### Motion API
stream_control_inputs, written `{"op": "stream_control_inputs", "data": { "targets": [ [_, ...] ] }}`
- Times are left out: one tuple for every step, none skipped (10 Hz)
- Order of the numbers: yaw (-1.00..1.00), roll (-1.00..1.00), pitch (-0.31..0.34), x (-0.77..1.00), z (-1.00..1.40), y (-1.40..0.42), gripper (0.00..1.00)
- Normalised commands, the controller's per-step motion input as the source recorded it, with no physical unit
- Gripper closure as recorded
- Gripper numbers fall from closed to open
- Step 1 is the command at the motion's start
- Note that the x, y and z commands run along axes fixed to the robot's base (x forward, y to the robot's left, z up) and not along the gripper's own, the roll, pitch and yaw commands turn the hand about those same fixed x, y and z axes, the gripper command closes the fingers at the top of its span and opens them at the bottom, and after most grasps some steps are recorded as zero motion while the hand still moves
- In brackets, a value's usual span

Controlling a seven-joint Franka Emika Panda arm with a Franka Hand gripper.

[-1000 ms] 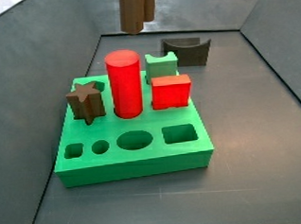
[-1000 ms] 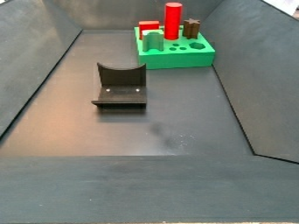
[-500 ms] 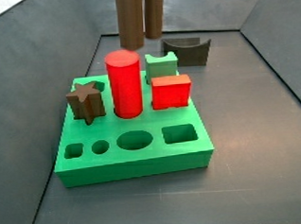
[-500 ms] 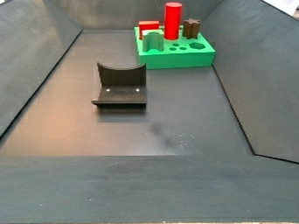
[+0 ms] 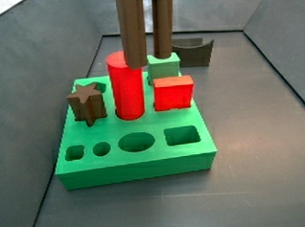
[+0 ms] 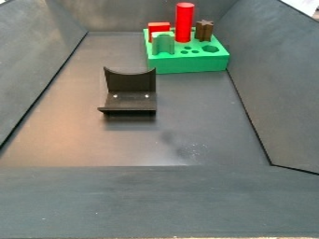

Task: Pick up the square-circle object. Move up. Rotate the square-circle object. Place the square-circle object on the fixture. Regrasp the square-circle object. Move to above the board. Insert the square-circle object.
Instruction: Insert the square-circle object.

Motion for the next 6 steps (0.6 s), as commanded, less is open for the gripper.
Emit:
{"op": "stream_control_inputs", "data": {
  "targets": [
    [-0.76,0.00,-0.017,-0.21,-0.10,-0.16,1.00],
    [-0.65,0.00,-0.019,-0.37,-0.17,-0.16,1.00],
    [-0.53,0.00,0.000,-0.55,-0.25,-0.12,1.00],
    [-0.49,0.00,0.000,-0.60,-0.29,-0.06,1.00],
    [-0.37,0.00,0.000,-0.63,-0.37,-0.17,1.00],
    [-0.34,0.00,0.000,-0.53,-0.36,-0.19,1.00]
  ]
}}
